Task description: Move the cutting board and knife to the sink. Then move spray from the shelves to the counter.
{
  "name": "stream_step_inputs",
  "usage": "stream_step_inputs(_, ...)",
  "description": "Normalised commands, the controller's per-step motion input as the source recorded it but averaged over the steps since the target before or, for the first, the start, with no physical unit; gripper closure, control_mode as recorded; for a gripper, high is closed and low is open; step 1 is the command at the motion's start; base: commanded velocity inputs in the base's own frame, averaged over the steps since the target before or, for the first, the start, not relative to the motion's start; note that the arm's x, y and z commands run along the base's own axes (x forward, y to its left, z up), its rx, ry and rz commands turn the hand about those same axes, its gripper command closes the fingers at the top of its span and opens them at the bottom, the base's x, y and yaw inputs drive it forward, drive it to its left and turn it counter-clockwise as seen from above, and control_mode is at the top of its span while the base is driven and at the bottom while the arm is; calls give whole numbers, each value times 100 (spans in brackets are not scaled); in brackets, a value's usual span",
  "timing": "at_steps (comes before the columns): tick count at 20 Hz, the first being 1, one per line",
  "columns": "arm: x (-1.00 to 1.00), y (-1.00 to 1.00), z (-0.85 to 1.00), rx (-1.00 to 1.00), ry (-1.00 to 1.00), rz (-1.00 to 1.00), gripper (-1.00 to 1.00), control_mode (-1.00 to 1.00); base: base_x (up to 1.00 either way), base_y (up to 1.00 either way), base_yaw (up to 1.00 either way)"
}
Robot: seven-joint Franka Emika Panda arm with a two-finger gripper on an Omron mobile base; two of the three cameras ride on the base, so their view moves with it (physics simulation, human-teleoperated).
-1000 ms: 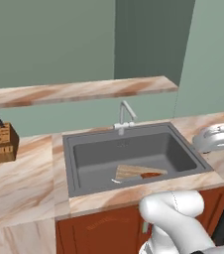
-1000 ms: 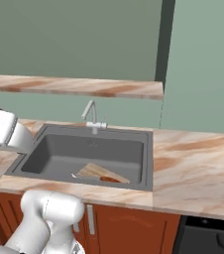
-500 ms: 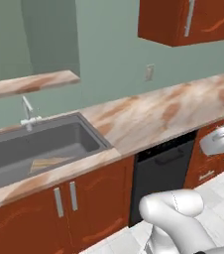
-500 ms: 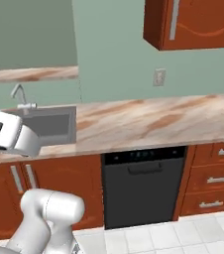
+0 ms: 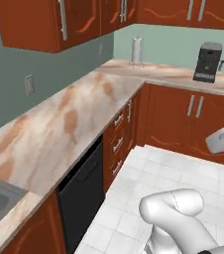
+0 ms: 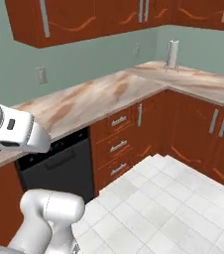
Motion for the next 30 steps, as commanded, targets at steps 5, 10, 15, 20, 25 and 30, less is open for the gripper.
stream_step_inputs(5,0,0,0,0,0,0,-100,100,-5,0,-100)
stream_step_inputs(10,0,0,0,0,0,0,-100,100,-1,0,-100)
stream_step_inputs(15,0,0,0,0,0,0,-100,100,-2,0,-100)
stream_step_inputs(20,0,0,0,0,0,0,-100,100,4,0,-95)
stream_step_inputs(25,0,0,0,0,0,0,-100,100,60,15,-73)
stream_step_inputs(30,0,0,0,0,0,0,-100,100,99,84,-57)
